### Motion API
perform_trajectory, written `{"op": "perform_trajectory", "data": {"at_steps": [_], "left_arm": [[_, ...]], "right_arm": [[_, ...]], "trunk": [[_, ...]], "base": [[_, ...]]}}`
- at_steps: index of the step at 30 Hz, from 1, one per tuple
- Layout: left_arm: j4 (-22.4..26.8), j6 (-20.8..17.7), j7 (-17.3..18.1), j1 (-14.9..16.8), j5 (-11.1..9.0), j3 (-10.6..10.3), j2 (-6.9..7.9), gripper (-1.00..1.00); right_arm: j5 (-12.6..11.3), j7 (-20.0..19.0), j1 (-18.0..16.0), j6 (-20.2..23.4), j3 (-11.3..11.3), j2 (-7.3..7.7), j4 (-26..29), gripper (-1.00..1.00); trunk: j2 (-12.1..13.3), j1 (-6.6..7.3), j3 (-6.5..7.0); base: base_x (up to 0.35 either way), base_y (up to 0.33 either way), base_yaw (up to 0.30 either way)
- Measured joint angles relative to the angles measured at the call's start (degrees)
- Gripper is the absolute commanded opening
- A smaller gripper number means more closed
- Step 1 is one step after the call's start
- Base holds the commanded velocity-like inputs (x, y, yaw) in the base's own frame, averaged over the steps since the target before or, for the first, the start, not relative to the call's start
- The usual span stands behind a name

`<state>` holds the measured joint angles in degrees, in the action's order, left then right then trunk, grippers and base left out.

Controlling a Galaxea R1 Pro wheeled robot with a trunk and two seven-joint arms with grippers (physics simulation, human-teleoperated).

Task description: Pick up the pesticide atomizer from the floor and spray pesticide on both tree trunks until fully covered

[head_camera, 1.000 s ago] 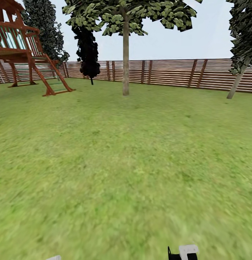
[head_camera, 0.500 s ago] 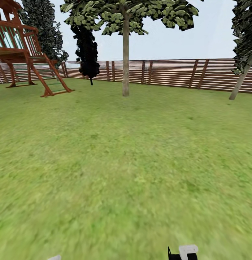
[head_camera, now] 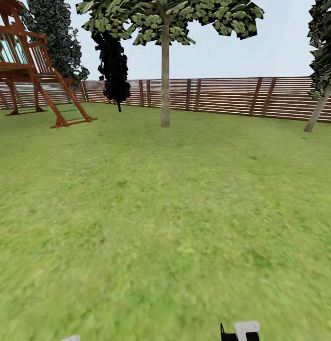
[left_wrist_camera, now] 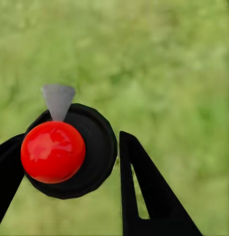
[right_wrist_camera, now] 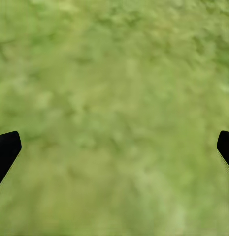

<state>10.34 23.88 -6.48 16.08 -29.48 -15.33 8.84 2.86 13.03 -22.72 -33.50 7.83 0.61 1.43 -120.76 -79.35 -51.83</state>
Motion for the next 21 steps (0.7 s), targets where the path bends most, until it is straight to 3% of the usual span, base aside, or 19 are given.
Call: {"op": "perform_trajectory", "data": {"at_steps": [21], "left_arm": [[0.08, 0.00, 0.00, 0.02, -0.03, 0.06, 0.07, -1.00]], "right_arm": [[0.00, 0.00, 0.02, 0.00, 0.00, 0.00, -0.01, 1.00]], "trunk": [[0.00, 0.00, 0.00]], "base": [[0.339, 0.000, 0.000]]}}
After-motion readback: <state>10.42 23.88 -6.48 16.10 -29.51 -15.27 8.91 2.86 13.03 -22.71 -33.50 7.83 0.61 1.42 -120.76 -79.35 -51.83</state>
